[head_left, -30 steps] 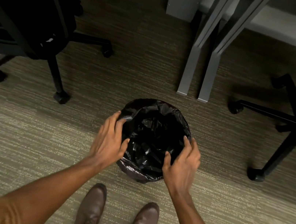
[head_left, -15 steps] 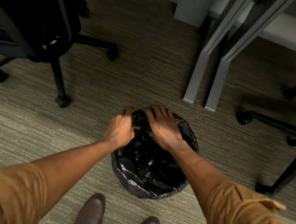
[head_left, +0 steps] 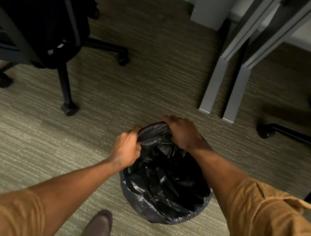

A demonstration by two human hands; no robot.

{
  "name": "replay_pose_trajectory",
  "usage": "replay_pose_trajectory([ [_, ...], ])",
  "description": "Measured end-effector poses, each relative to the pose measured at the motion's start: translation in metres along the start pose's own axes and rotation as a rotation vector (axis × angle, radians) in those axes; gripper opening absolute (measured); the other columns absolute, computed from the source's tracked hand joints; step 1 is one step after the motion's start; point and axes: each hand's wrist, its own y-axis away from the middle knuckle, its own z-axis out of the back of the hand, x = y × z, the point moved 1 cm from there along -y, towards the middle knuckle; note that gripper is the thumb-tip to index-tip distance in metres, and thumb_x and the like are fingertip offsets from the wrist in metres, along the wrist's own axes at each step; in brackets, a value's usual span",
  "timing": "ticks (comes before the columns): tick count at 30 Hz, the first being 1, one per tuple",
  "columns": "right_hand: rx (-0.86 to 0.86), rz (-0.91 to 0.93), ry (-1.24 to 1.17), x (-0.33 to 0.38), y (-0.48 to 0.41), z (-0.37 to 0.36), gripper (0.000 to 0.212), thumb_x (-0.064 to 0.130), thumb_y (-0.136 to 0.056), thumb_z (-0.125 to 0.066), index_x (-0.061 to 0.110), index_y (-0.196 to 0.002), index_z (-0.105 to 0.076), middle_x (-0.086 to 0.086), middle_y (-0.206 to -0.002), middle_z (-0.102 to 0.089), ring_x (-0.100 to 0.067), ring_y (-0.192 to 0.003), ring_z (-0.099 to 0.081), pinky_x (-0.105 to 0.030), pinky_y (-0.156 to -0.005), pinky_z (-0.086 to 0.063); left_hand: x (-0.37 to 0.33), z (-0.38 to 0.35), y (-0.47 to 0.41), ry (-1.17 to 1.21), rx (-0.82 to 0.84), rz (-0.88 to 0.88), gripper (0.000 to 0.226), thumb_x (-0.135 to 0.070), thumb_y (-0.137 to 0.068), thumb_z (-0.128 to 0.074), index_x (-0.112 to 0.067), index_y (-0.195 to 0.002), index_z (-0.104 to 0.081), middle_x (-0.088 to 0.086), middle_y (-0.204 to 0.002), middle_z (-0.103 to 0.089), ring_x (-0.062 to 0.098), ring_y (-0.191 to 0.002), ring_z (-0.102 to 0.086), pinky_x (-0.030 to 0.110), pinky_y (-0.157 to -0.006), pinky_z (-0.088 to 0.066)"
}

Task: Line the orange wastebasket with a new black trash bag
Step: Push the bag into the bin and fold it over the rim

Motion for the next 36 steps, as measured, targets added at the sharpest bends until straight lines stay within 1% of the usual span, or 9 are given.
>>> replay_pose_trajectory([
  [3,0.006,-0.040,-0.003,-0.010,0.000,-0.001,0.054,0.020,-0.095,-0.065,0.018,-0.146,-0.049,-0.013,-0.131,-0.068,-0.040,-0.112,-0.068,-0.043,-0.089,-0.054,0.005,-0.002,-0.001,-0.022,0.019,0.006,0.047,-0.003,-0.106,-0.063,-0.004,-0.151,-0.049,0.009,-0.109,-0.076,0.014,-0.081,-0.062,0.017,-0.077,-0.050],
  [13,-0.045,-0.226,-0.216,-0.061,0.041,-0.016,0.050,0.033,-0.089,-0.080,0.013,-0.129,-0.057,-0.019,-0.113,-0.077,-0.041,-0.102,-0.072,-0.044,-0.083,-0.055,0.004,-0.005,0.003,-0.064,0.016,0.037,0.031,-0.015,-0.111,-0.059,-0.002,-0.139,-0.053,0.013,-0.097,-0.078,0.031,-0.080,-0.077,0.029,-0.065,-0.049],
  [17,-0.110,-0.308,-0.340,-0.068,0.051,-0.022,0.044,0.035,-0.087,-0.084,0.011,-0.118,-0.065,-0.014,-0.102,-0.080,-0.035,-0.093,-0.074,-0.039,-0.076,-0.054,0.003,-0.006,0.003,-0.071,0.009,0.038,0.030,-0.016,-0.111,-0.059,-0.002,-0.137,-0.053,-0.005,-0.080,-0.061,0.014,-0.063,-0.056,0.018,-0.052,-0.039],
  [22,-0.066,-0.396,-0.298,-0.074,0.060,-0.032,0.037,0.039,-0.087,-0.081,0.016,-0.111,-0.066,-0.014,-0.106,-0.077,-0.037,-0.098,-0.071,-0.042,-0.078,-0.055,0.009,-0.006,0.000,-0.073,0.053,0.032,0.028,-0.019,-0.112,-0.057,-0.004,-0.136,-0.051,-0.016,-0.070,-0.049,-0.002,-0.054,-0.046,0.014,-0.044,-0.028],
  [26,-0.133,-0.519,-0.397,-0.073,0.076,-0.037,0.047,0.050,-0.086,-0.080,0.020,-0.118,-0.063,-0.011,-0.108,-0.079,-0.036,-0.099,-0.073,-0.041,-0.078,-0.056,0.012,-0.005,-0.004,-0.063,0.095,0.047,0.032,-0.023,-0.112,-0.058,-0.005,-0.137,-0.049,-0.013,-0.072,-0.054,-0.001,-0.055,-0.050,0.016,-0.039,-0.034],
  [27,-0.150,-0.560,-0.430,-0.070,0.081,-0.036,0.057,0.056,-0.084,-0.080,0.023,-0.126,-0.059,-0.009,-0.113,-0.079,-0.034,-0.103,-0.073,-0.041,-0.083,-0.058,0.010,-0.004,-0.005,-0.060,0.110,0.055,0.040,-0.027,-0.111,-0.061,-0.004,-0.140,-0.046,-0.008,-0.076,-0.060,0.005,-0.058,-0.058,0.015,-0.044,-0.039],
  [29,-0.180,-0.638,-0.470,-0.064,0.092,-0.031,0.077,0.066,-0.079,-0.080,0.029,-0.138,-0.048,-0.003,-0.126,-0.075,-0.032,-0.111,-0.072,-0.042,-0.091,-0.058,0.006,-0.001,-0.005,-0.082,0.132,0.081,0.064,-0.038,-0.103,-0.072,-0.004,-0.146,-0.038,0.009,-0.107,-0.072,0.028,-0.087,-0.077,0.033,-0.067,-0.061],
  [32,-0.305,-0.709,-0.446,-0.054,0.111,-0.024,0.083,0.061,-0.080,-0.081,0.028,-0.143,-0.039,-0.006,-0.136,-0.067,-0.031,-0.113,-0.071,-0.044,-0.090,-0.059,-0.006,0.004,-0.005,-0.387,0.010,-0.025,0.111,-0.057,-0.083,-0.085,0.001,-0.158,-0.030,0.023,-0.149,-0.056,0.041,-0.134,-0.063,0.056,-0.109,-0.056],
  [36,-0.493,-0.770,-0.469,-0.033,0.135,-0.028,0.067,0.043,-0.086,-0.081,0.023,-0.138,-0.043,-0.009,-0.123,-0.070,-0.031,-0.099,-0.072,-0.038,-0.075,-0.059,-0.045,0.002,-0.016,-0.602,-0.083,-0.405,0.095,-0.045,-0.081,-0.088,0.003,-0.152,-0.048,0.028,-0.157,-0.053,0.045,-0.144,-0.055,0.058,-0.123,-0.044],
])
